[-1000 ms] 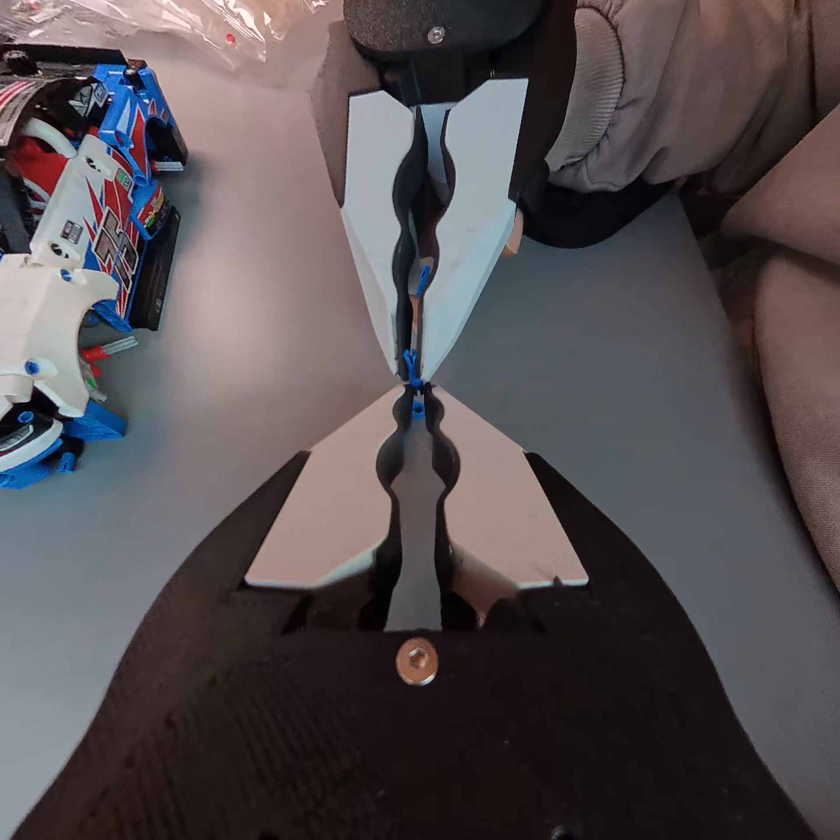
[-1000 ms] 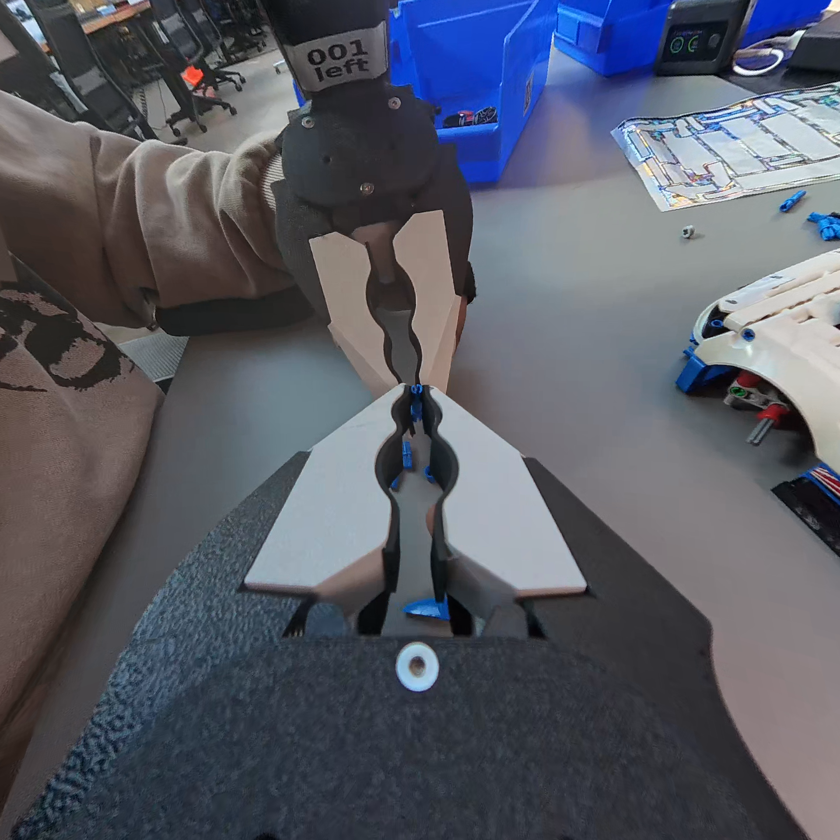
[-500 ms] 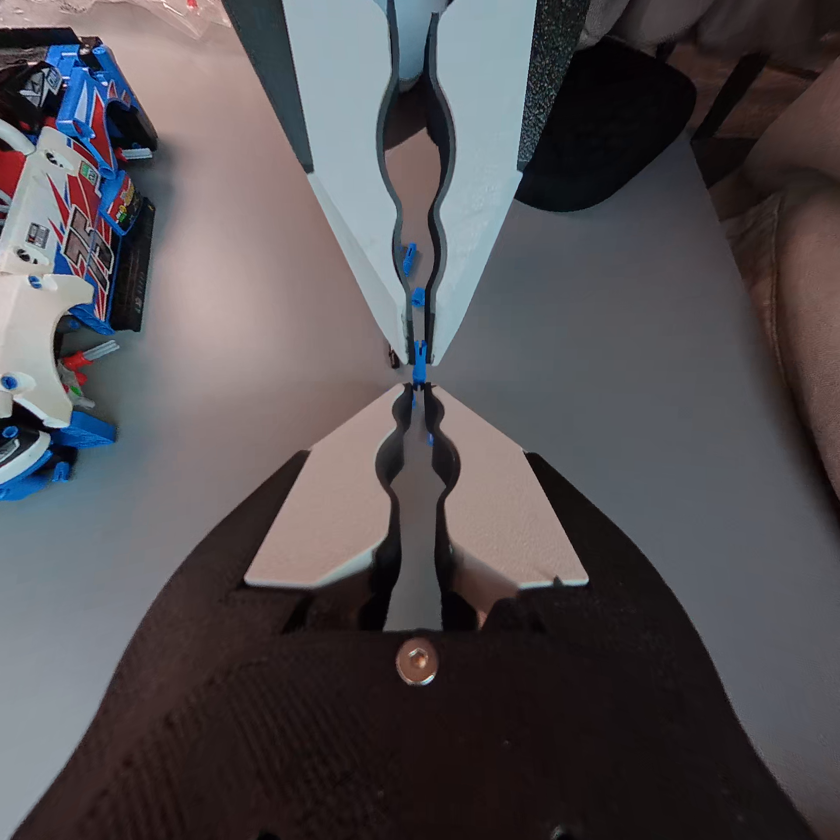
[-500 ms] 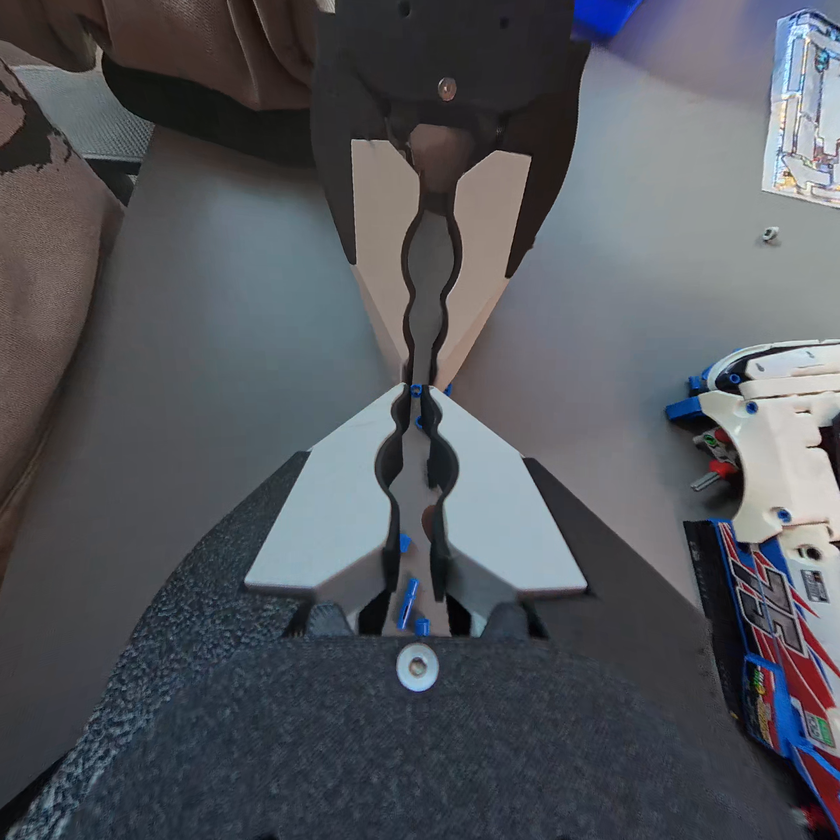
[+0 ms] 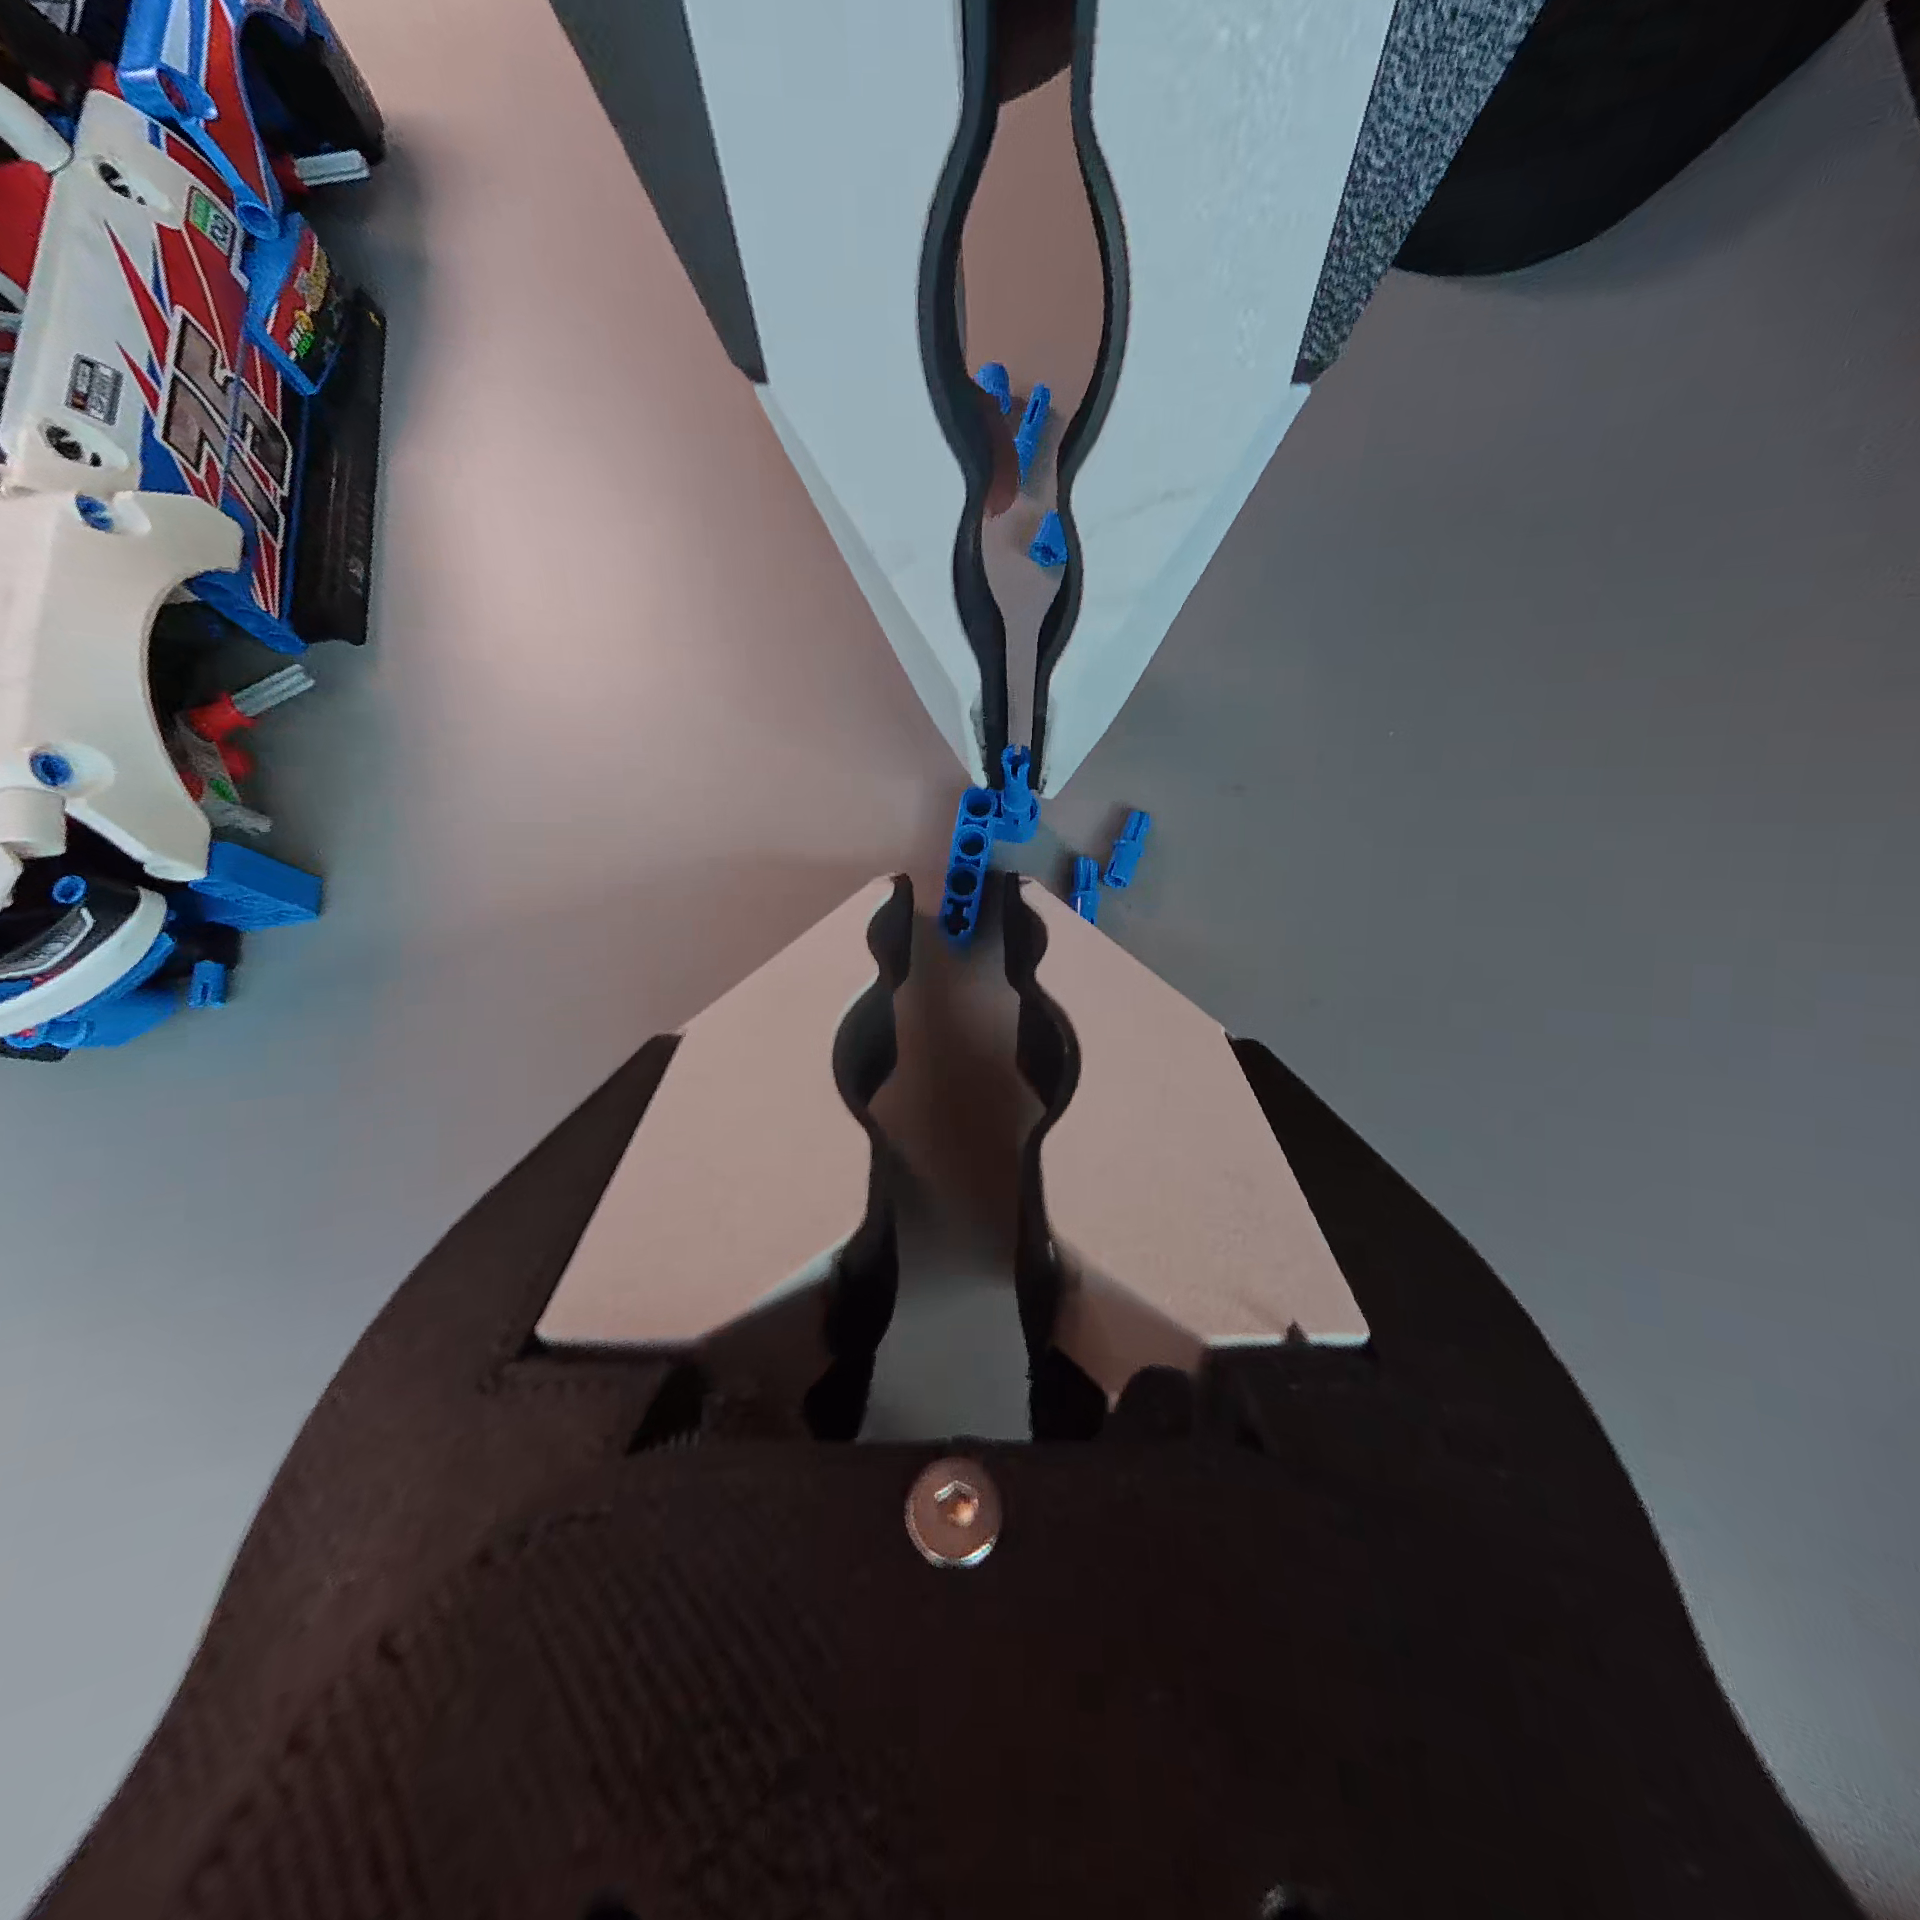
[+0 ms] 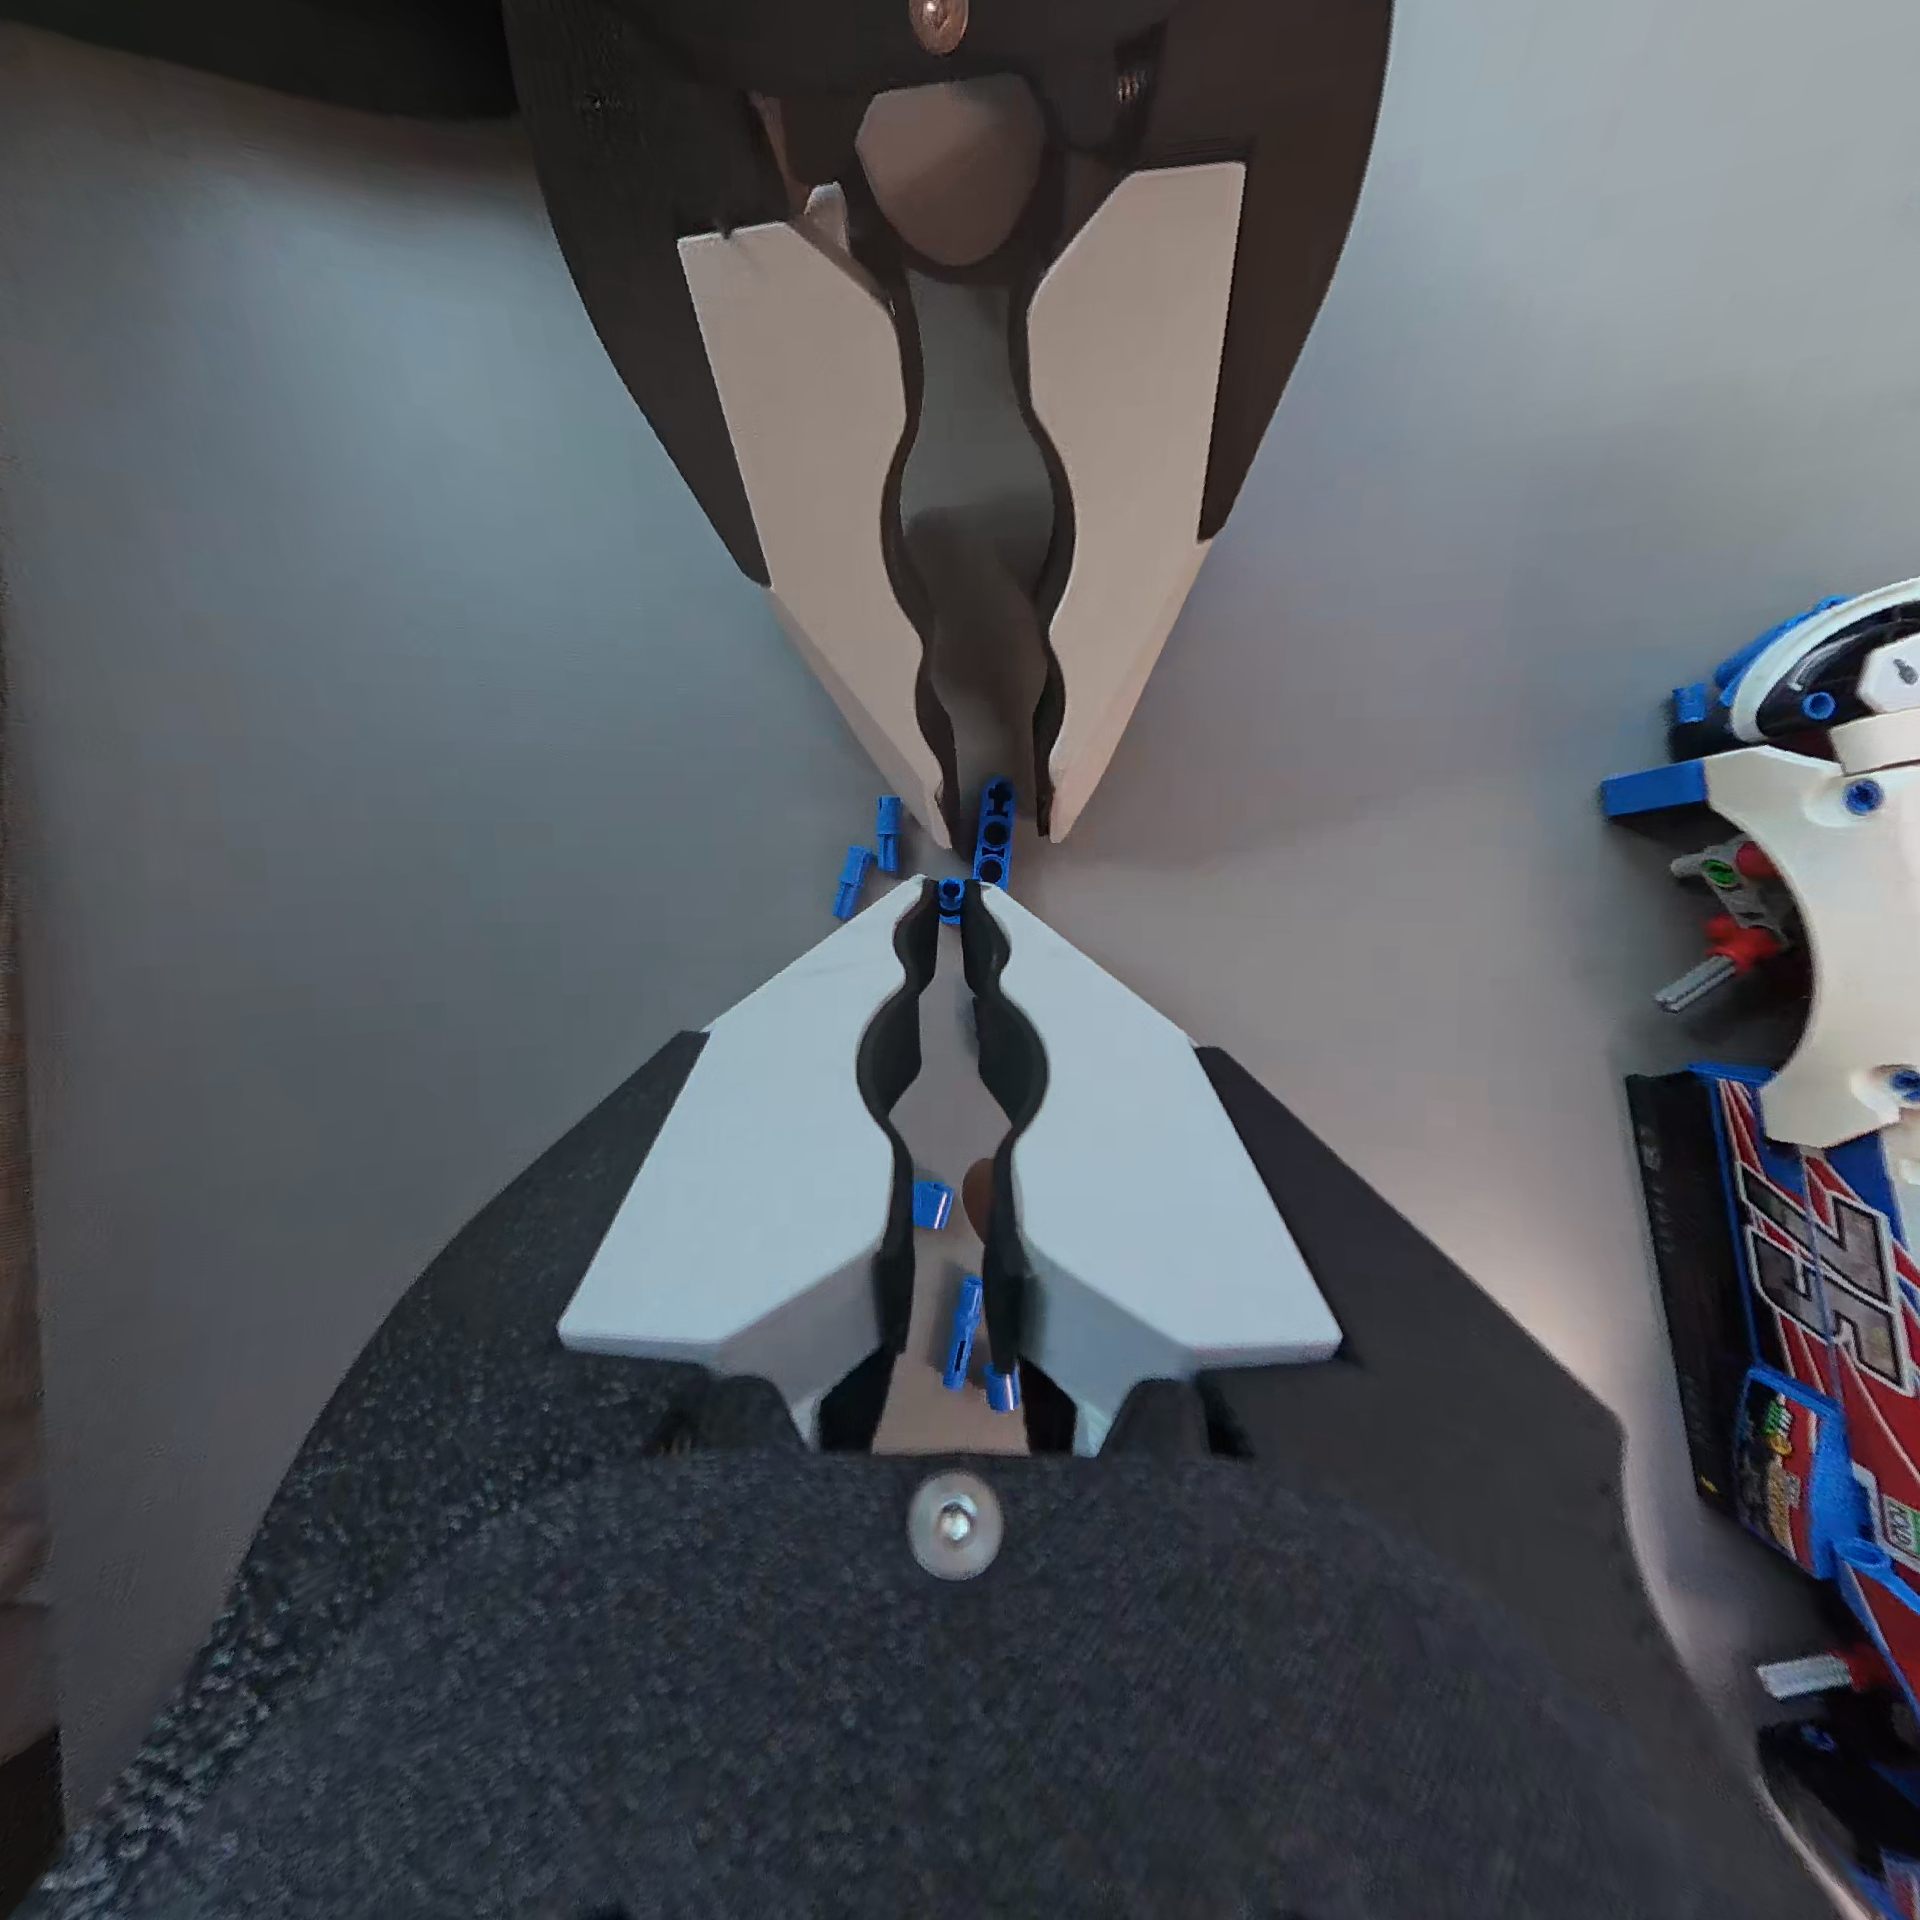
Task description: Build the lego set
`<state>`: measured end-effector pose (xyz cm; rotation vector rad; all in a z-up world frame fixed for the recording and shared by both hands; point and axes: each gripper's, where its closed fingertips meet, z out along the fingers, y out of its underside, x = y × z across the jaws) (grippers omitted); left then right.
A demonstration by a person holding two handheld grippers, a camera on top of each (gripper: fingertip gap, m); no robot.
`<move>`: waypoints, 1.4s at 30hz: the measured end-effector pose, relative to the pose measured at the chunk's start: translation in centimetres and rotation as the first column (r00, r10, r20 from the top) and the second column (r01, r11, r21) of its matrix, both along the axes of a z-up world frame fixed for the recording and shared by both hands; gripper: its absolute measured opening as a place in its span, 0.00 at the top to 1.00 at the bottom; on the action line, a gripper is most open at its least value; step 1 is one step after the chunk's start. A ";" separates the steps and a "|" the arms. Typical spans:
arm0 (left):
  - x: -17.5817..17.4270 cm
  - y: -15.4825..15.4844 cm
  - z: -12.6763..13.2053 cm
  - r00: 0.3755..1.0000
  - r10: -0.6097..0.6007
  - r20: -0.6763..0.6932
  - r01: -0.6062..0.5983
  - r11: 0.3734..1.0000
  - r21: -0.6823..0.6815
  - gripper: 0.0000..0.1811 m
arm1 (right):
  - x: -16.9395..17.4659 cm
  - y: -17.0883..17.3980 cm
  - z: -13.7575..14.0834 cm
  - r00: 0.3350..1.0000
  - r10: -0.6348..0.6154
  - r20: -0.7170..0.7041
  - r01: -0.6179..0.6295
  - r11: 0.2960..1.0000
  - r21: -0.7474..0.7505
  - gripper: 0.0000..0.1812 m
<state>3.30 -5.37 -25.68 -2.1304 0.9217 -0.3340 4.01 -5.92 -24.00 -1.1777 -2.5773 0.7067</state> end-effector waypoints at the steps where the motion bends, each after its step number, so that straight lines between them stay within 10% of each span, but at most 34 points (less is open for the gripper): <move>1: 0.1 0.0 0.0 1.000 -0.002 -0.004 0.002 1.000 0.002 0.92 | 0.0 0.0 0.0 1.000 -0.005 -0.001 0.005 1.000 0.003 0.99; 32: 0.3 0.1 -0.1 0.999 0.015 -0.036 -0.015 1.000 -0.003 0.97 | 0.2 0.6 0.0 0.942 -0.256 -0.218 0.205 0.952 -0.229 0.99; 42: 0.3 0.1 -0.1 0.999 0.028 -0.034 -0.028 1.000 -0.008 0.97 | 0.3 0.5 -0.9 0.992 -0.064 -0.111 0.062 0.998 -0.026 0.99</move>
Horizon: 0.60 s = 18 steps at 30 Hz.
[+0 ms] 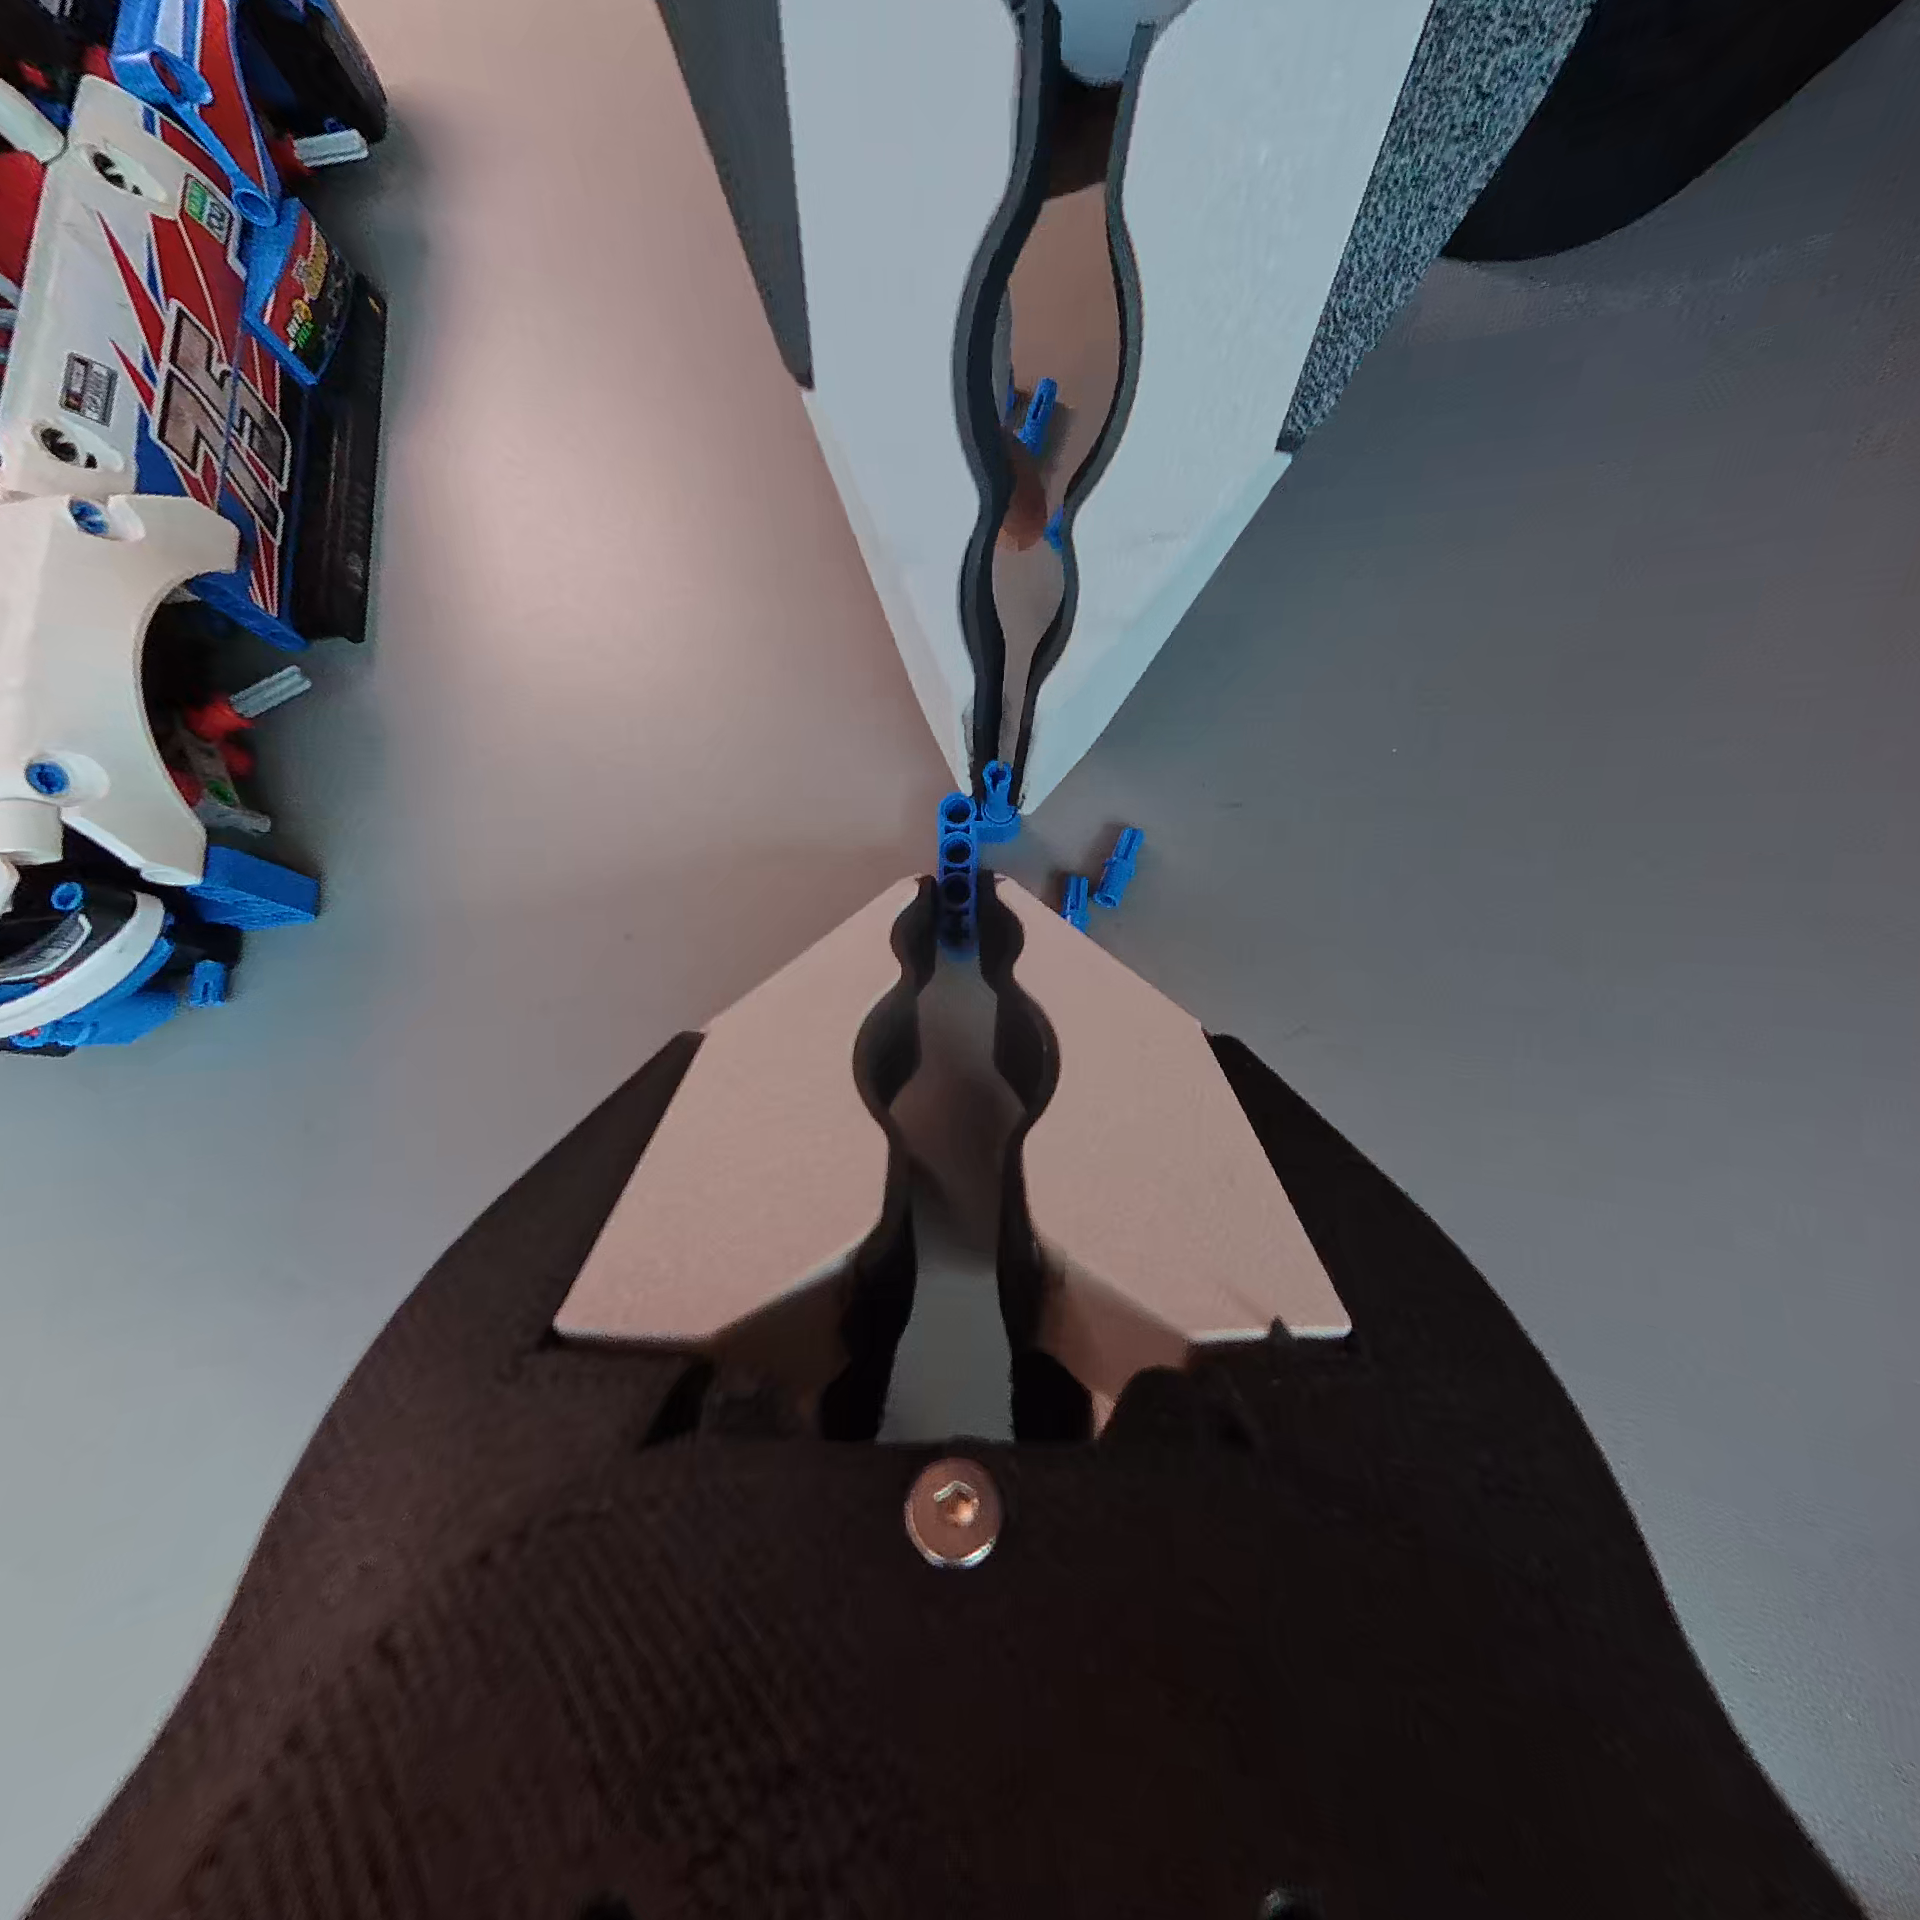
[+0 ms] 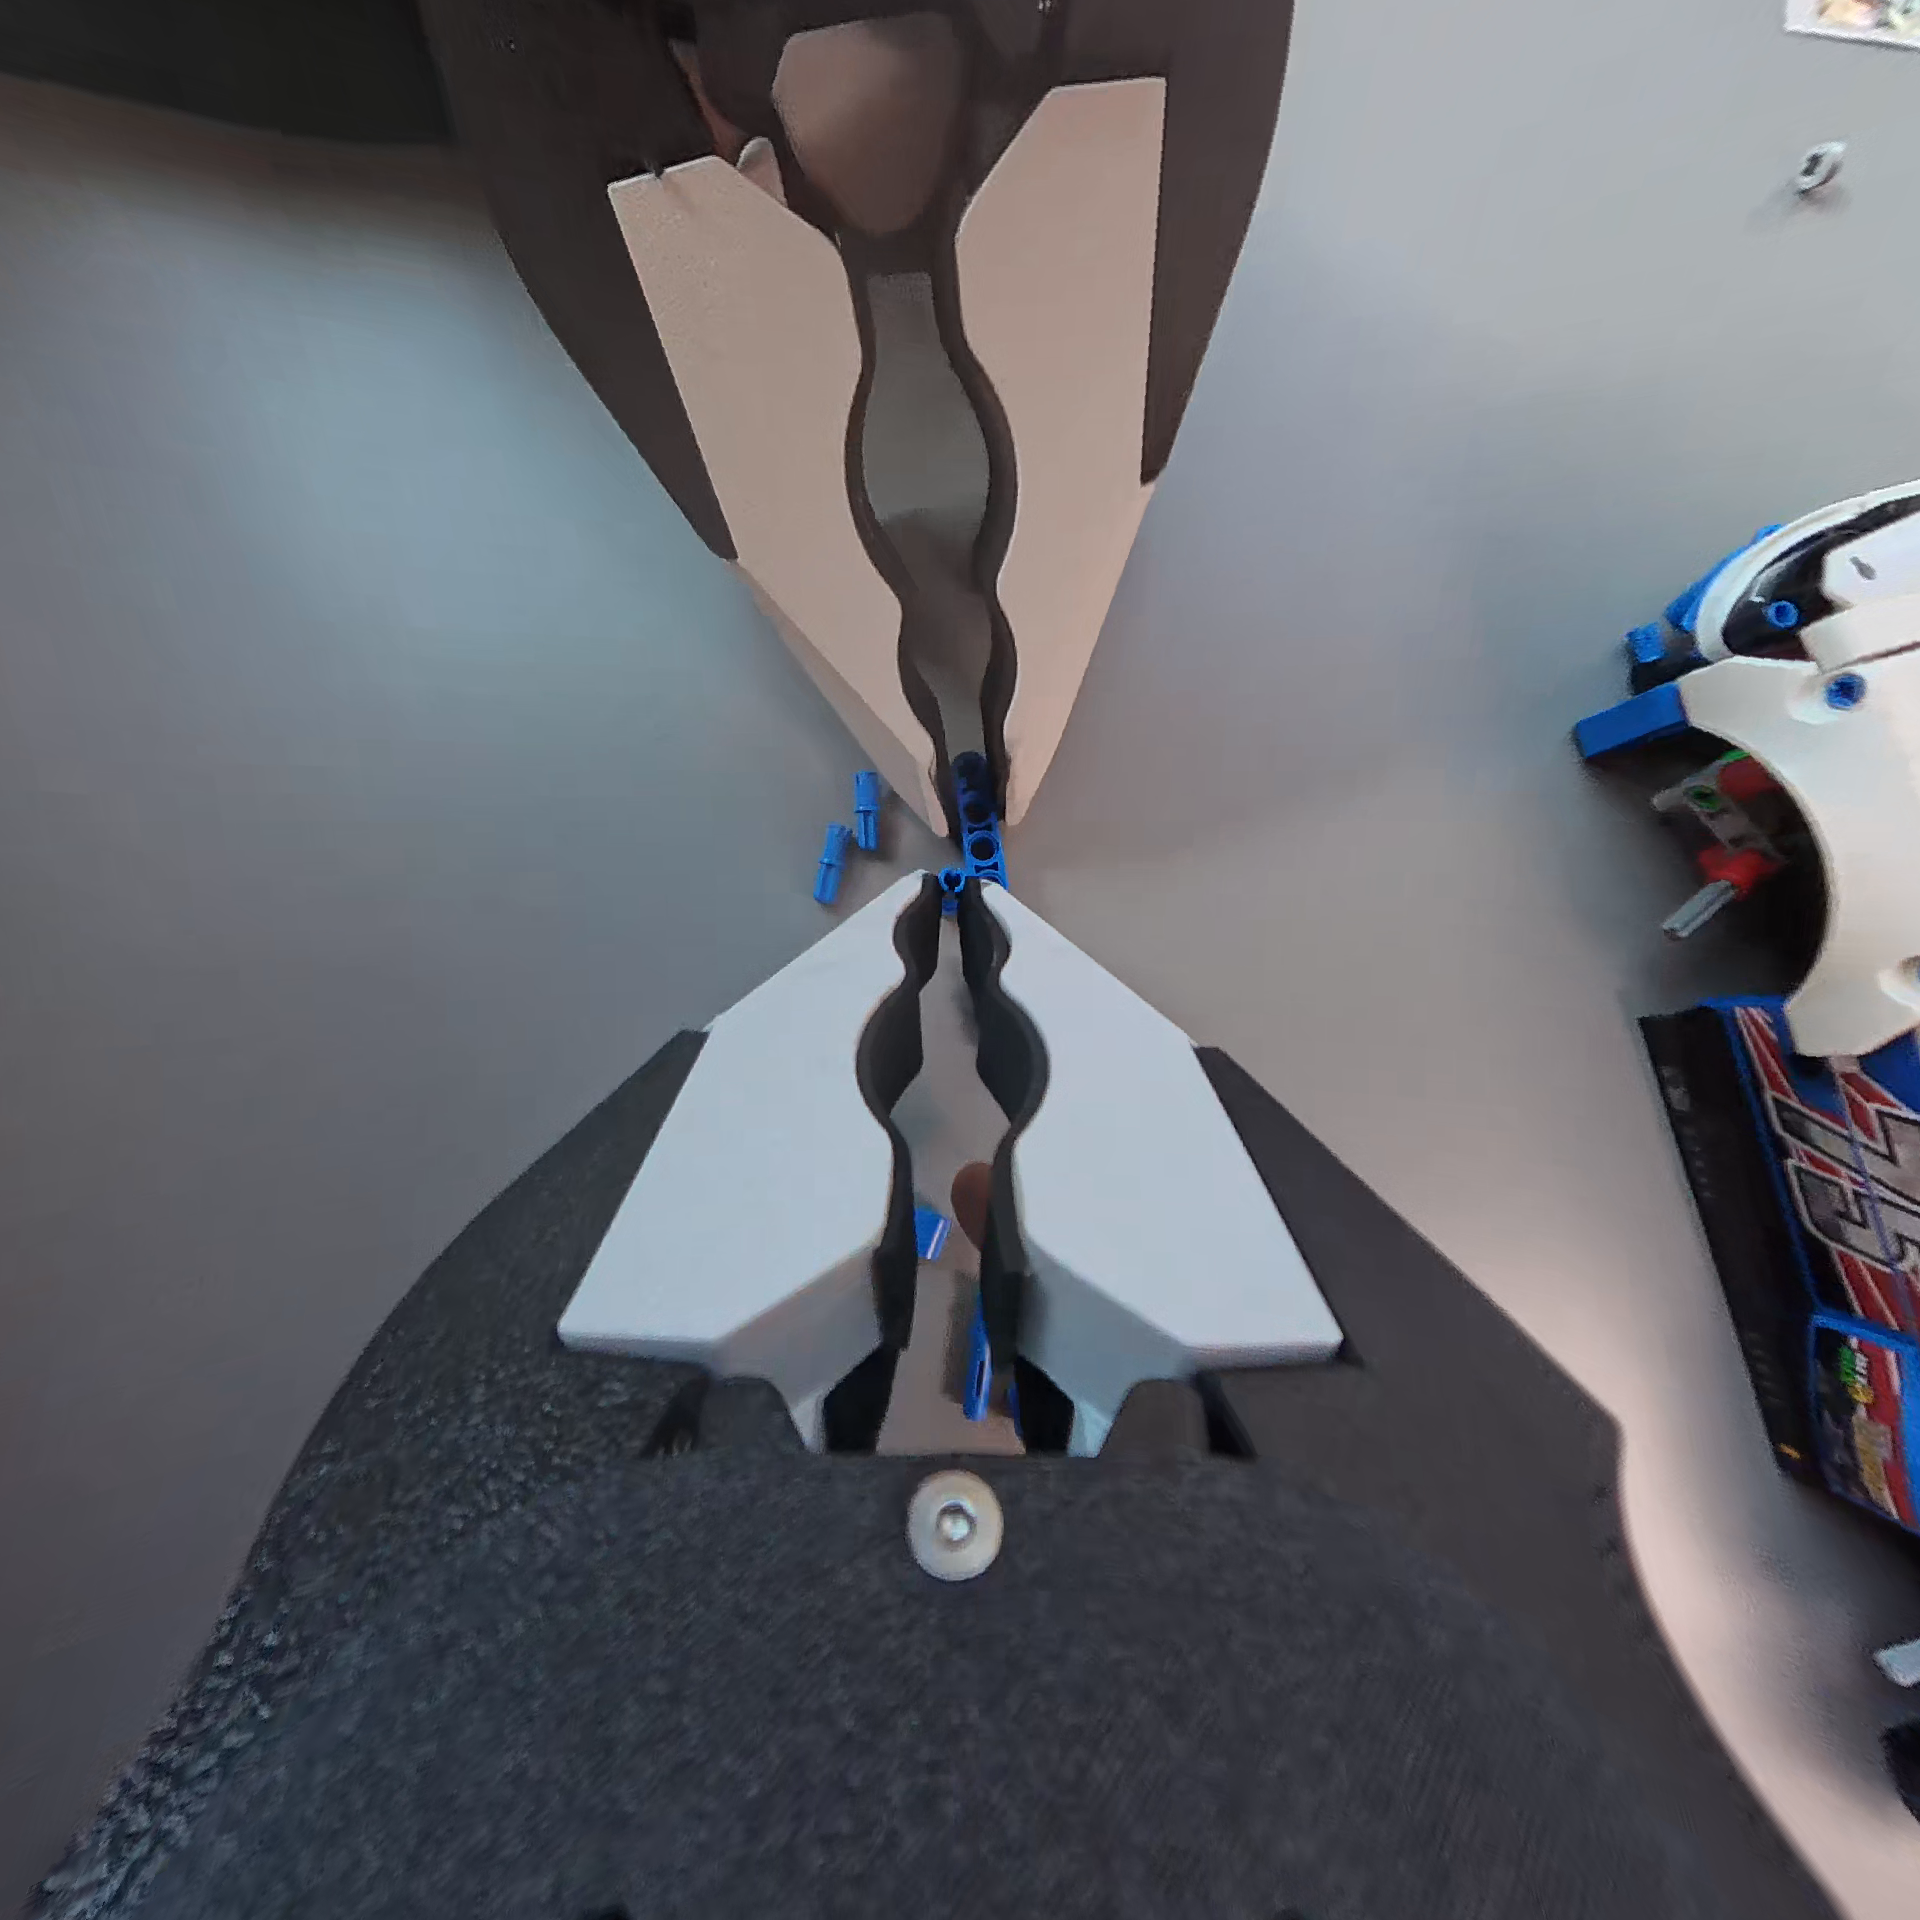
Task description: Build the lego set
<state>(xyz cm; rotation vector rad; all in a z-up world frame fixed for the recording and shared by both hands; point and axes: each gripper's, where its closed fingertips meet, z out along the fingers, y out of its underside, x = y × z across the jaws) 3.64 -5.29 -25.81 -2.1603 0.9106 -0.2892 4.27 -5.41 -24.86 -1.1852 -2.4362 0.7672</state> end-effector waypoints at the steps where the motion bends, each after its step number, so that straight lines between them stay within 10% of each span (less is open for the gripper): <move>1: 0.0 0.0 0.0 1.000 0.001 -0.001 -0.001 1.000 0.002 0.97 | 0.0 0.0 0.0 1.000 0.014 0.025 -0.014 1.000 0.005 0.99; 18: 0.1 0.0 0.0 1.000 -0.016 -0.016 0.016 1.000 0.017 0.97 | 0.0 0.1 0.6 0.994 0.065 0.088 -0.072 0.994 0.080 0.97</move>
